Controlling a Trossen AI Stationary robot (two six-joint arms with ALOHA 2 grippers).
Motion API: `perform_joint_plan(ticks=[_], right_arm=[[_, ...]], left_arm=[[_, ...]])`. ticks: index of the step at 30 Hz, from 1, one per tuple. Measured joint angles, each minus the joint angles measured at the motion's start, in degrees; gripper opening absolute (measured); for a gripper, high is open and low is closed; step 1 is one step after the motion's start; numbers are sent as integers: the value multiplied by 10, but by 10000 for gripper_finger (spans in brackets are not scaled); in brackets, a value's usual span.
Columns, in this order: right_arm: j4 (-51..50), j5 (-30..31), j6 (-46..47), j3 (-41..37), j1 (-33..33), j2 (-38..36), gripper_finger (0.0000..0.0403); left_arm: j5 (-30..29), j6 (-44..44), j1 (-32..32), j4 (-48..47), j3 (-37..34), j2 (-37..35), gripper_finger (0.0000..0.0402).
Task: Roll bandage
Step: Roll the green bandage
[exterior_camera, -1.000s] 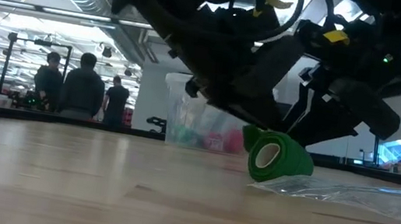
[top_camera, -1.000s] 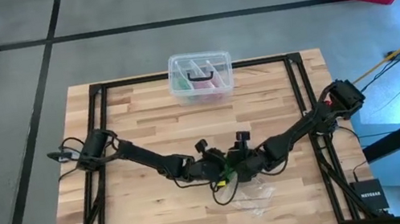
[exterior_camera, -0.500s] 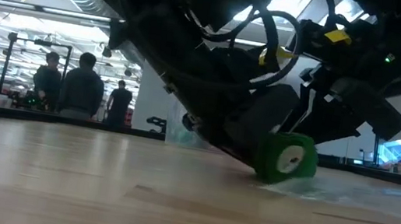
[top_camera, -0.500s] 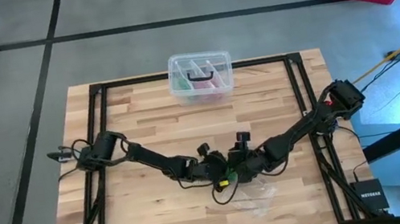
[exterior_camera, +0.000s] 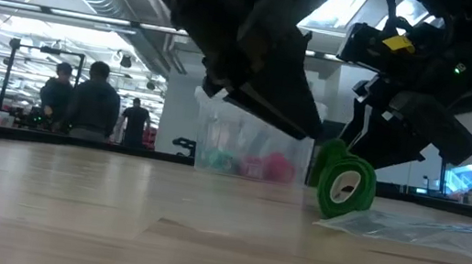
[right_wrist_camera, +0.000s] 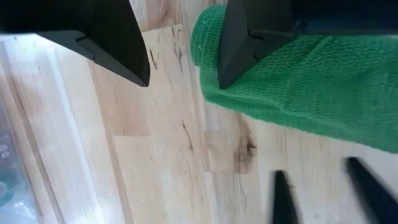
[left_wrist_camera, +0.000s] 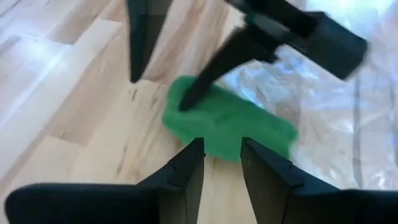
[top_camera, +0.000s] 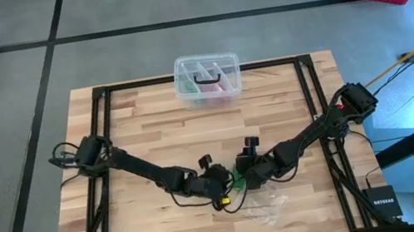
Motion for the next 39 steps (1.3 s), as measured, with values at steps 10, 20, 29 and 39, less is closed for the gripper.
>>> perform_joint_plan(ticks=[10, 20, 29, 39], right_arm=[[0, 1, 1, 0, 0, 0, 193], [0, 1, 3, 0, 0, 0, 193], [0, 1, 3, 0, -1, 0, 193], [0, 1, 4, 0, -1, 0, 193]], left_arm=[[-34, 13, -8, 49, -1, 2, 100], [7, 8, -10, 62, 0, 40, 100], [3, -35, -11, 43, -1, 78, 100], [11, -20, -18, -5, 0, 67, 100]])
